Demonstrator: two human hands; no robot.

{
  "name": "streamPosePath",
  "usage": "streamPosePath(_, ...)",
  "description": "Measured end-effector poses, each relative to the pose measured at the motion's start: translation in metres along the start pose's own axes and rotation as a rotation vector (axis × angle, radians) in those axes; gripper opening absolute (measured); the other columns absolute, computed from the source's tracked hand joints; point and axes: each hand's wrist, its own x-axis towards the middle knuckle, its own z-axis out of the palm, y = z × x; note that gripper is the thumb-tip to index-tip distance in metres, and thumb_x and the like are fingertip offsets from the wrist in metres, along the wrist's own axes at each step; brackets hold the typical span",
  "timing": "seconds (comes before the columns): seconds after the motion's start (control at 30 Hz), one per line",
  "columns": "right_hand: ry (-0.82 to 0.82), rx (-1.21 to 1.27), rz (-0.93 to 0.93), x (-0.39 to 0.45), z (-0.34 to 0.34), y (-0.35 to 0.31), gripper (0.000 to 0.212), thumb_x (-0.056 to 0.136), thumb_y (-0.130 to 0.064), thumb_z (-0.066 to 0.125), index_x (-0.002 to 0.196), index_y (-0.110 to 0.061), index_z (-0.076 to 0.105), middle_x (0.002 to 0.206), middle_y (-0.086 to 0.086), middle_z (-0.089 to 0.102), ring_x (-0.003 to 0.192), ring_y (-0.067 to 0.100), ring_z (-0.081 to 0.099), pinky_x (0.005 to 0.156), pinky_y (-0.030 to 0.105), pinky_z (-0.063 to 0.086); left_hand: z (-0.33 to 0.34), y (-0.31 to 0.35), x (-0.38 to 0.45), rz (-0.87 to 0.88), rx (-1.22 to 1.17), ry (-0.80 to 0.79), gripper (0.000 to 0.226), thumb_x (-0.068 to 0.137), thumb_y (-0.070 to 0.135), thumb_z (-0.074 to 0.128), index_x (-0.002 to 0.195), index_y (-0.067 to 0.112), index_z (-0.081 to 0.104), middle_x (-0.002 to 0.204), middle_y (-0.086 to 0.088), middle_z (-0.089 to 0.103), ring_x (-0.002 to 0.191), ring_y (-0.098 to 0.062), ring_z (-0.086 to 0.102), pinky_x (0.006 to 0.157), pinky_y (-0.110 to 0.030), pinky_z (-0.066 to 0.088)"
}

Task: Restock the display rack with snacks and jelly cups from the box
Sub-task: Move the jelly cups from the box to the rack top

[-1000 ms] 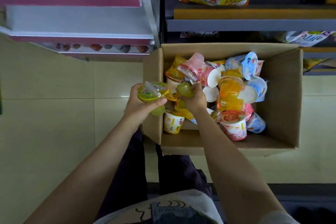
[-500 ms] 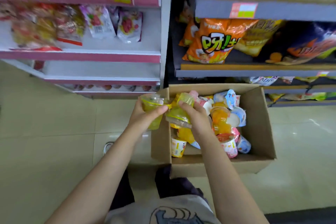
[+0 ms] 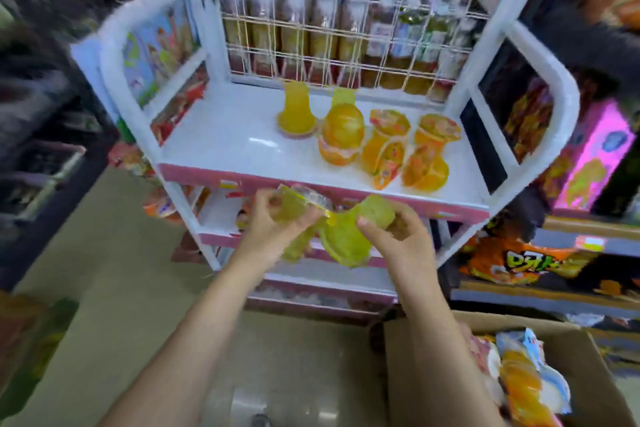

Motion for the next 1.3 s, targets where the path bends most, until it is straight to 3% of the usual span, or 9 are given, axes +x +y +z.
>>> streamPosePath(0.1,0.002,-0.037,-0.126,0.015,0.046,-0.025,0.034,0.075,-0.013,0.084,0.104,-0.02,0.067,0.097,0.001,0.074,0.084,0.011,0.066,0.077,0.026,0.053,-0.055,0.033,0.017,0.08,0.041,0.025,0.074,0.054,0.053,0.091,0.11,0.026,0.05,0.1,0.006,0.065,0.08,0.001,0.067,0.068,-0.017,0.052)
streamPosePath(0.3,0.038,-0.192,-0.27,0.053,0.099,-0.062,0.048,0.074,-0.022,0.086,0.115,-0.025,0.062,0.102,-0.008,0.068,0.089,0.005,0.062,0.077,0.02,0.051,-0.122,0.057,0.048,0.141,0.09,0.054,0.045,0.069,0.038,0.087,0.108,0.044,0.065,0.118,0.008,0.062,0.109,-0.018,0.062,0.095,-0.04,0.052)
streamPosePath(0.53,0.037,-0.267,-0.283,0.109,0.134,-0.057,0.052,0.077,-0.024,0.084,0.123,-0.025,0.061,0.116,-0.007,0.064,0.102,0.01,0.061,0.089,0.033,0.052,-0.128,0.068,0.098,0.263,0.283,0.246,0.053,0.071,0.026,0.088,0.113,0.034,0.057,0.105,0.014,0.059,0.088,-0.01,0.059,0.072,-0.03,0.05)
streamPosePath(0.63,-0.027,-0.283,-0.254,0.136,0.146,-0.048,0.053,0.082,-0.02,0.08,0.129,-0.025,0.057,0.119,-0.011,0.058,0.111,0.009,0.054,0.093,0.033,0.049,-0.122,0.064,0.125,0.314,0.374,0.257,0.056,0.069,0.029,0.089,0.115,0.031,0.058,0.107,0.012,0.063,0.096,-0.008,0.059,0.077,-0.026,0.045)
streamPosePath(0.73,-0.106,-0.323,-0.221,0.156,0.158,-0.034,0.052,0.084,-0.015,0.077,0.129,-0.029,0.055,0.118,-0.02,0.052,0.117,0.006,0.046,0.091,0.049,0.053,-0.116,0.05,0.147,0.271,0.416,0.209,0.053,0.073,0.029,0.087,0.116,0.035,0.056,0.109,0.011,0.064,0.104,-0.01,0.06,0.077,-0.023,0.044)
streamPosePath(0.9,-0.144,-0.368,-0.303,0.161,0.163,-0.017,0.042,0.087,-0.038,0.073,0.125,-0.036,0.057,0.121,-0.035,0.054,0.12,0.002,0.049,0.094,0.046,0.052,-0.11,0.033,0.156,0.232,0.248,0.198,0.028,0.083,0.066,0.057,0.109,0.059,0.051,0.114,0.038,0.055,0.117,-0.001,0.053,0.089,-0.025,0.042)
streamPosePath(1.0,-0.135,-0.372,-0.333,0.159,0.167,-0.007,0.044,0.091,-0.036,0.069,0.132,-0.034,0.053,0.132,-0.026,0.052,0.123,0.0,0.047,0.097,0.051,0.05,-0.109,0.028,0.157,0.244,0.201,0.172,0.019,0.096,0.052,0.053,0.114,0.058,0.049,0.117,0.042,0.052,0.12,0.004,0.05,0.091,-0.019,0.039)
streamPosePath(1.17,-0.1,-0.354,-0.321,0.156,0.172,-0.005,0.041,0.095,-0.034,0.064,0.133,-0.038,0.05,0.128,-0.04,0.045,0.123,-0.007,0.043,0.087,0.056,0.055,-0.115,0.028,0.163,0.251,0.195,0.112,0.025,0.101,0.045,0.049,0.125,0.049,0.047,0.117,0.044,0.049,0.106,0.026,0.044,0.085,-0.009,0.036)
streamPosePath(1.3,-0.054,-0.439,-0.348,0.149,0.17,-0.005,0.043,0.092,-0.051,0.057,0.133,-0.04,0.048,0.126,-0.041,0.045,0.123,0.0,0.045,0.083,0.057,0.055,-0.116,0.026,0.16,0.287,0.198,0.093,0.027,0.098,0.051,0.045,0.125,0.051,0.045,0.117,0.044,0.049,0.106,0.018,0.049,0.083,-0.003,0.034)
